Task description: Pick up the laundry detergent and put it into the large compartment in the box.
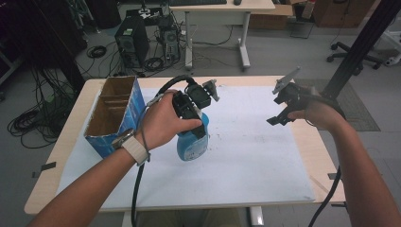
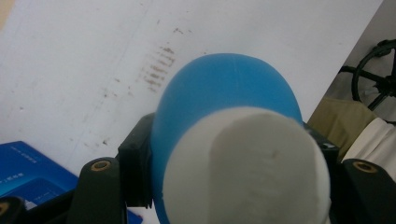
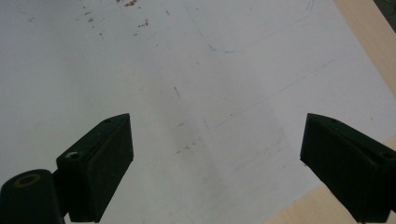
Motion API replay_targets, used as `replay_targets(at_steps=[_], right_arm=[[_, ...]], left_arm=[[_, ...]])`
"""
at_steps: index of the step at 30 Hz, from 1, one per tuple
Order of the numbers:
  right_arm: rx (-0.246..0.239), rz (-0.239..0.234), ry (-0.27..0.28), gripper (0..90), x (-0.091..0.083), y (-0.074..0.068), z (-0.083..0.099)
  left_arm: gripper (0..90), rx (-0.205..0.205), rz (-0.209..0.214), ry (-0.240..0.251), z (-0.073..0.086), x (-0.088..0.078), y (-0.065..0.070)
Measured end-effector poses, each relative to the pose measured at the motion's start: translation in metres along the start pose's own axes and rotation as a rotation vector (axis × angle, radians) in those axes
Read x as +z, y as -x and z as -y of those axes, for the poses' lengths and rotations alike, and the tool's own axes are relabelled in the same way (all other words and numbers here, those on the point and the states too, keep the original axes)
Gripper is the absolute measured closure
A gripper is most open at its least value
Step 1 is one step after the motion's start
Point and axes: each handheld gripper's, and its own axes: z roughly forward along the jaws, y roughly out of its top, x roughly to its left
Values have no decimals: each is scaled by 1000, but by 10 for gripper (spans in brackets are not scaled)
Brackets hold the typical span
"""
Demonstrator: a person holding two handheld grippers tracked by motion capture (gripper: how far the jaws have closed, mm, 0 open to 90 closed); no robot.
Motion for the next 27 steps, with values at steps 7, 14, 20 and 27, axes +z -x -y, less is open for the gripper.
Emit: replay_targets(at_steps=[7,14,20,27], right_arm=[[-3,0,-1,95,0,0,-1],[-9,4,3,96,1,0,-4],[-12,6,6,96,-1,0,-7],[-15,6,4,96,-1,0,-7]], left_arm=[[372,-37,-25,-3,0,-13,-7],[372,-85,-31,3,1,-26,-14],[372,-118,-49,-1,3,-35,-20],[372,-161,-58,-4,4,-45,-28]])
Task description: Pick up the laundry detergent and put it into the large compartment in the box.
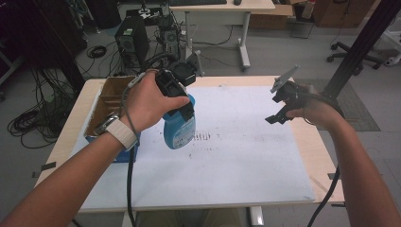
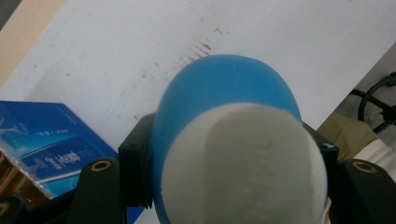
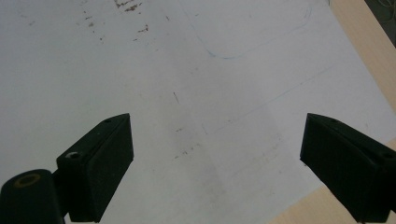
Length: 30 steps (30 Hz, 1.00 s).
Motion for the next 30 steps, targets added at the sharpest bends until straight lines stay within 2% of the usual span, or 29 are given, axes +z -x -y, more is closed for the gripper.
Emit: replay_targets(at_steps=[11,14,18,30], right_arm=[[-1,4,8,96,-1,0,0],[0,4,9,96,-2,1,1],[-4,6,13,96,-3,1,1],[-13,6,18,97,-3,0,0]], left_arm=[[373,-84,-35,6,0,-19,-13],[372,-127,-40,14,1,-25,-17],[373,-167,-47,-8,1,-31,-25],[373,-266,-89,-18,2,-47,-47]])
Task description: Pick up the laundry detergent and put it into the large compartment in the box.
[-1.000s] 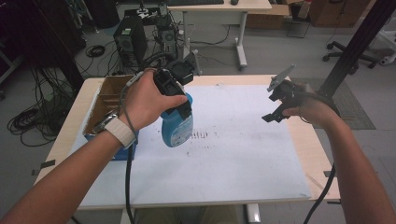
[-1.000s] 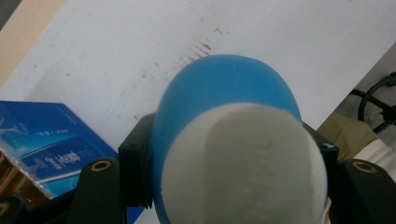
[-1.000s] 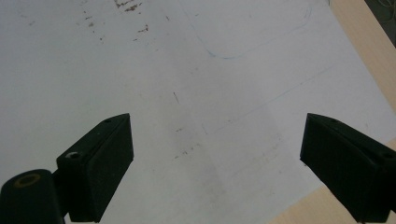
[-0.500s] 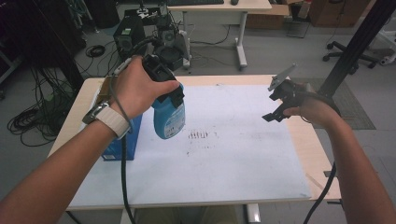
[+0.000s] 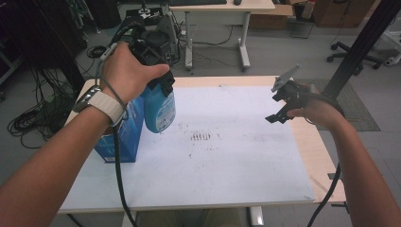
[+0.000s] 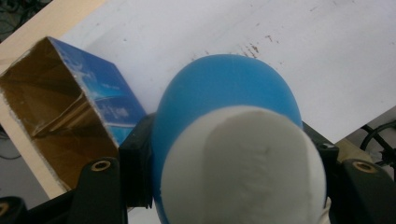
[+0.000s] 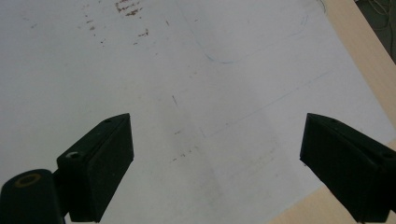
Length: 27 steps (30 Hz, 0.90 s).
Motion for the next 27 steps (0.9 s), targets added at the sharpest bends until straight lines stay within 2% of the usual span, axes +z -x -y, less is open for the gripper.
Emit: replay_targets(at_steps=[11,27], right_arm=[[1,4,5,97,-3,0,3],[0,4,9,97,-3,1,4]], left_arm=[[373,-84,-7,-8,0,-6,-21],[373,-214,-29,6,2,-16,-53]])
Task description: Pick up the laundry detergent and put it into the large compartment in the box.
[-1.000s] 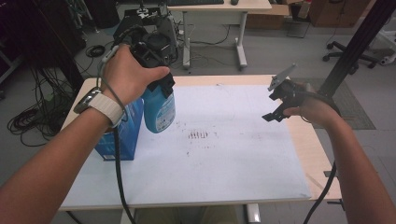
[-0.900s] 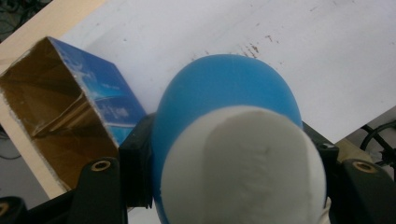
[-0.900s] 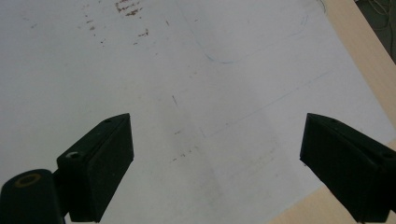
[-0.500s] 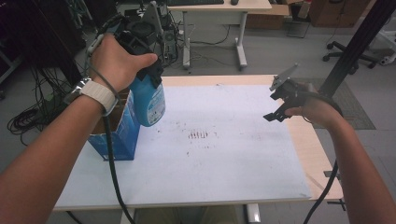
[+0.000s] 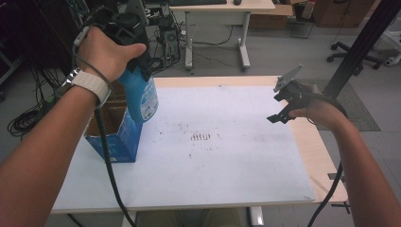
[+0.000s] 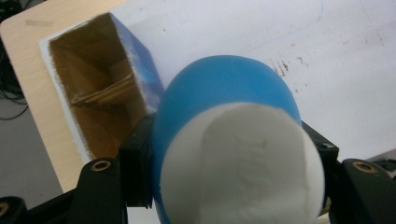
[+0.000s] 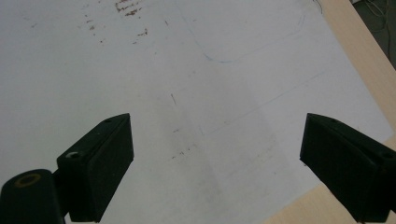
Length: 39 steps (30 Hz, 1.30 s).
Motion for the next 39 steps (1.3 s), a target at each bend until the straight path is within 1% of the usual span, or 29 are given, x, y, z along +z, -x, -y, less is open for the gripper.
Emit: replay_targets(at_steps=[5,7,10,17,25,29,33,34,39], right_arm=[[-1,1,3,97,0,0,0],[-2,1,1,97,1,0,0],[-1,0,2,97,2,0,0],[-2,-1,0,97,3,1,-1],[0,-2,-3,97,4,2,-1],[0,-5,-7,97,6,2,-1],[-3,-8,-7,97,8,3,-1],[-1,-9,-10,97,9,3,-1],[0,-10,-10,97,10,4,0]], left_arm=[[373,-33,-24,1,-1,-5,-11],[373,-53,-26,5,0,-6,-16],[373,-67,-30,-6,0,-7,-22],[373,-102,-42,-5,1,-8,-35],[374,-148,-61,11,3,-10,-50],[373,-159,-81,3,5,-8,-57],[373,-176,-88,-2,7,-5,-64],[373,-173,-90,-7,8,-4,-65],[373,-183,-94,-3,9,-1,-70]])
